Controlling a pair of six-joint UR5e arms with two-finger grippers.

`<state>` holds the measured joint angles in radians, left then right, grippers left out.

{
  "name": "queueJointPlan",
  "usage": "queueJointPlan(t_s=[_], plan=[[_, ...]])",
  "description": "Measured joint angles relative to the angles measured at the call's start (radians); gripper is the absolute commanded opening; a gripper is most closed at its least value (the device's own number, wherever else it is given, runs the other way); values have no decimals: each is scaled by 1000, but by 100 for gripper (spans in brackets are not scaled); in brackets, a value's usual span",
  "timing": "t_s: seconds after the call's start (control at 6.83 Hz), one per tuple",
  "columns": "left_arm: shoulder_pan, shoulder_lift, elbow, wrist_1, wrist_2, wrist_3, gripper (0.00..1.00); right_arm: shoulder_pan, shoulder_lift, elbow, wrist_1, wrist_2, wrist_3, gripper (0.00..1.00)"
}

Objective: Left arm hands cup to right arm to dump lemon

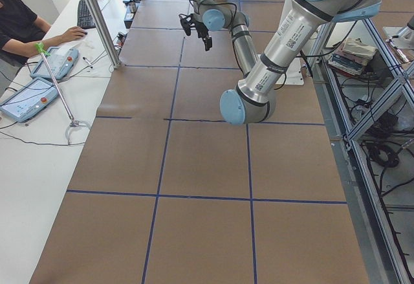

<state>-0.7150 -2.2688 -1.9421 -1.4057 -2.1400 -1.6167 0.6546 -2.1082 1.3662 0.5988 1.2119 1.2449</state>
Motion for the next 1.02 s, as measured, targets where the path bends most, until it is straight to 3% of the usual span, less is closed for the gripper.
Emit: queueJointPlan(t_s=[0.44,1.02], plan=[[-1,0,-3,0,0,0,100,34,22,-135,277,21,509,0],[-1,-2,-9,0,2,0,100,136,90,-188,368,23,1069,0]])
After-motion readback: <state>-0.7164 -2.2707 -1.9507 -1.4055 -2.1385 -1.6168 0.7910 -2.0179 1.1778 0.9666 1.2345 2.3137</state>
